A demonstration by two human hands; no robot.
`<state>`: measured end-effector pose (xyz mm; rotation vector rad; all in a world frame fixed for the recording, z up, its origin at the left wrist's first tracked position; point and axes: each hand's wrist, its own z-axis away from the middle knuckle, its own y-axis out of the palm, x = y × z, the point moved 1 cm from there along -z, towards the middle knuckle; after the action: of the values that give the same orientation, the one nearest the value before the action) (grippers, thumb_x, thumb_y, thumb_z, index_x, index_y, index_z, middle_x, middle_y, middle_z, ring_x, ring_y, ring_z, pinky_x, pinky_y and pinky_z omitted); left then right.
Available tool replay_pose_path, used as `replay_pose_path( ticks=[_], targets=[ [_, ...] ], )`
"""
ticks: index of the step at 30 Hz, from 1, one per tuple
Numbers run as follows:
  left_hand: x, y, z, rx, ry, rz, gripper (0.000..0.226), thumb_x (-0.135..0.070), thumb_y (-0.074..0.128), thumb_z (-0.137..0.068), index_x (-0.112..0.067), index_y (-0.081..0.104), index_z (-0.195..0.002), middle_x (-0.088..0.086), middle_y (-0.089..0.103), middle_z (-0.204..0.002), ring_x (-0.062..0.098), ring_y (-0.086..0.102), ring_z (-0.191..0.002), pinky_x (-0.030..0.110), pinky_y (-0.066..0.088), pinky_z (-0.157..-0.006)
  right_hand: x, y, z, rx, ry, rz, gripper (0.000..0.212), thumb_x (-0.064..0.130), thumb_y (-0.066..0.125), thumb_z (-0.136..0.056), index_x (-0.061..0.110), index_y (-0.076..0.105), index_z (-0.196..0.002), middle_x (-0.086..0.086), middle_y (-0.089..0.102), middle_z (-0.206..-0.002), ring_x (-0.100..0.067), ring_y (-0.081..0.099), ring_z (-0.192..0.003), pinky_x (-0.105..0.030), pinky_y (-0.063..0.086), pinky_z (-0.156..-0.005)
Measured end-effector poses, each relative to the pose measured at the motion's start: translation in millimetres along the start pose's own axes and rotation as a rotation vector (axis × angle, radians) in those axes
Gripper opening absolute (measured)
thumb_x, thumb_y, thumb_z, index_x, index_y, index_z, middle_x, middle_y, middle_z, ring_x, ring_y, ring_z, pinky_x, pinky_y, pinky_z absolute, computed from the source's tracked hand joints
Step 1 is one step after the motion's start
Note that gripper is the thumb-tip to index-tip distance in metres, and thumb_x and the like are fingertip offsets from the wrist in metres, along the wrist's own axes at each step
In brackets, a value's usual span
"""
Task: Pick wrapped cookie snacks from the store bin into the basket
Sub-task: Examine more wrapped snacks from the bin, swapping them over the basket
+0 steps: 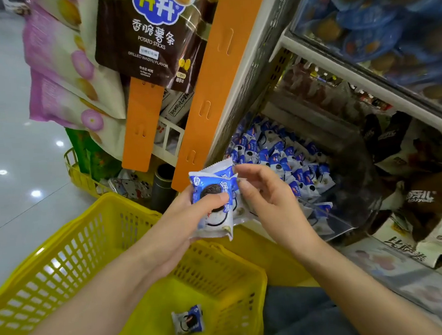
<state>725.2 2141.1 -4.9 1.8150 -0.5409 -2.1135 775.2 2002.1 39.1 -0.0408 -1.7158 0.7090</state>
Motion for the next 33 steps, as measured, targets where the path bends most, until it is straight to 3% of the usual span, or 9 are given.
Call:
replay_pose_path(
  ticks=[5, 9, 11, 15, 20, 22, 25, 28, 33],
  targets=[
    [-1, -5, 5, -0.011, -0.05, 0.093, 0.059, -0.024, 0.067, -0.07, -0.015, 0.051, -0.126, 0.012, 0.068, -0.11, 0.03, 0.065, -0.101, 0.057, 0.05, -0.088, 2, -1, 0, 0.174, 0.14, -0.026, 0.024, 0.016, 0.055, -0.09, 0.013, 0.063, -0.112, -0.001, 0.069, -0.108, -0.012, 0.064, -0.098, -0.022, 0.051, -0.088],
    [-2, -4, 4, 0.012, -0.042, 0.123, 0.052, -0.027, 0.065, -0.067, -0.015, 0.058, -0.117, 0.009, 0.072, -0.103, 0.025, 0.07, -0.09, 0.051, 0.056, -0.077, 5, -11, -7, 0.11, 0.195, -0.072, 0.014, 0.012, 0.062, -0.086, 0.015, 0.068, -0.098, 0.004, 0.072, -0.081, -0.003, 0.06, -0.066, -0.014, 0.049, -0.058],
    [-3, -5, 2, 0.001, -0.047, 0.128, 0.048, -0.028, 0.066, -0.065, -0.014, 0.061, -0.111, 0.009, 0.073, -0.098, 0.023, 0.071, -0.085, 0.043, 0.059, -0.071, 6, -20, -12, 0.093, 0.24, -0.074, 0.013, 0.015, 0.063, -0.084, 0.017, 0.068, -0.097, 0.002, 0.073, -0.081, -0.004, 0.062, -0.064, -0.014, 0.048, -0.054],
    [-3, -12, -4, -0.133, -0.03, 0.067, 0.021, -0.02, 0.056, -0.088, -0.015, 0.061, -0.108, 0.007, 0.073, -0.097, 0.025, 0.07, -0.088, 0.041, 0.057, -0.079, 5, -49, -40, -0.19, 0.207, -0.043, 0.018, 0.017, 0.064, -0.085, 0.013, 0.064, -0.103, -0.003, 0.073, -0.088, -0.014, 0.069, -0.079, -0.029, 0.057, -0.068],
    [-4, -11, -8, -0.229, -0.046, -0.01, 0.023, -0.022, 0.052, -0.092, -0.017, 0.056, -0.115, 0.01, 0.071, -0.101, 0.024, 0.069, -0.091, 0.043, 0.053, -0.088, -17, -81, -104, -0.601, 0.144, 0.121, 0.018, 0.019, 0.062, -0.088, 0.009, 0.063, -0.102, -0.009, 0.067, -0.097, -0.019, 0.063, -0.092, -0.042, 0.051, -0.09],
    [-4, -10, -9, -0.223, -0.043, -0.036, 0.025, -0.023, 0.052, -0.092, -0.016, 0.055, -0.116, 0.01, 0.071, -0.102, 0.023, 0.07, -0.09, 0.043, 0.053, -0.088, -28, -84, -125, -0.672, 0.135, 0.213, 0.024, 0.02, 0.06, -0.089, 0.006, 0.063, -0.108, -0.01, 0.066, -0.106, -0.019, 0.061, -0.099, -0.035, 0.048, -0.094],
    [-4, -9, -13, -0.251, -0.053, -0.057, 0.025, -0.023, 0.053, -0.092, -0.015, 0.055, -0.116, 0.008, 0.07, -0.102, 0.023, 0.07, -0.089, 0.045, 0.053, -0.088, -42, -80, -143, -0.637, 0.092, 0.331, 0.024, 0.018, 0.057, -0.091, 0.004, 0.062, -0.11, -0.011, 0.065, -0.109, -0.011, 0.056, -0.094, -0.019, 0.042, -0.083],
    [-5, -9, -18, -0.273, -0.067, -0.058, 0.023, -0.022, 0.054, -0.092, -0.017, 0.055, -0.114, 0.007, 0.069, -0.103, 0.023, 0.069, -0.091, 0.047, 0.052, -0.089, -54, -74, -148, -0.514, 0.101, 0.451, 0.026, 0.016, 0.059, -0.09, 0.002, 0.06, -0.112, -0.014, 0.064, -0.109, -0.021, 0.058, -0.1, -0.03, 0.045, -0.088],
    [-5, -4, -27, -0.227, -0.083, -0.077, 0.028, -0.024, 0.054, -0.091, -0.016, 0.054, -0.119, 0.008, 0.068, -0.108, 0.022, 0.068, -0.095, 0.046, 0.052, -0.091, -65, -79, -148, -0.375, 0.181, 0.598, 0.029, 0.018, 0.062, -0.088, 0.003, 0.058, -0.112, -0.012, 0.061, -0.106, -0.021, 0.057, -0.095, -0.031, 0.046, -0.085]
  ],
)
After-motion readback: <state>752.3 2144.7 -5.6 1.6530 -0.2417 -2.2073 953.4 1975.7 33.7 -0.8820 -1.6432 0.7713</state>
